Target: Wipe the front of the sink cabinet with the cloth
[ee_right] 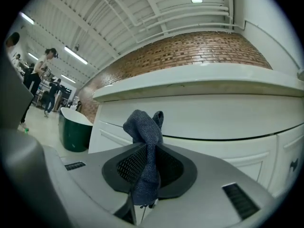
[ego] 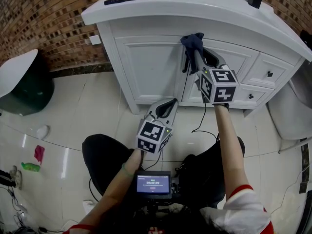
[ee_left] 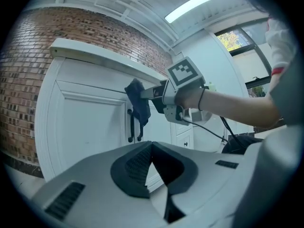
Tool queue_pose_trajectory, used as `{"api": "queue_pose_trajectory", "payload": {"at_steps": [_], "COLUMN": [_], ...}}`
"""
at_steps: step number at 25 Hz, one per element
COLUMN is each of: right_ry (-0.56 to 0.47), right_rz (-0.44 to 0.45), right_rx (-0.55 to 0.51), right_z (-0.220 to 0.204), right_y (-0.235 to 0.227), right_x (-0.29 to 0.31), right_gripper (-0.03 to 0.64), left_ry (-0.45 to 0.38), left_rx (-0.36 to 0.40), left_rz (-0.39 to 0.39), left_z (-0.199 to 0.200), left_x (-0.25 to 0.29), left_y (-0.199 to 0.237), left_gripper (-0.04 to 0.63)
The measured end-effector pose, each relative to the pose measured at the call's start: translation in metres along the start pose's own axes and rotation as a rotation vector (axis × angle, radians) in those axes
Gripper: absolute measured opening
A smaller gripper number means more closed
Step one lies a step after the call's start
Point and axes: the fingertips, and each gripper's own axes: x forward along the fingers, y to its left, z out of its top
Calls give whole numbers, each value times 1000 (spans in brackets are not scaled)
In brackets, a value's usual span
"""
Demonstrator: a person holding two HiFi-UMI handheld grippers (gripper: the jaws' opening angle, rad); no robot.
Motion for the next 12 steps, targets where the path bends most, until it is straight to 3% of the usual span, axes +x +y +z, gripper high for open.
{"api": "queue_pose_trajectory", "payload": {"at_steps": [12], "right_ry": [114], "right_rz": [30], "right_rx": [58], "right_z": [-77], "right_y": [28], "right_x": [-8], "right_gripper": [61], "left_ry": [32], "left_rx": [-45], "left_rz": [42], "left_z": [-14], "left_x": [-5], "left_y": [10], "left_gripper": [20]}}
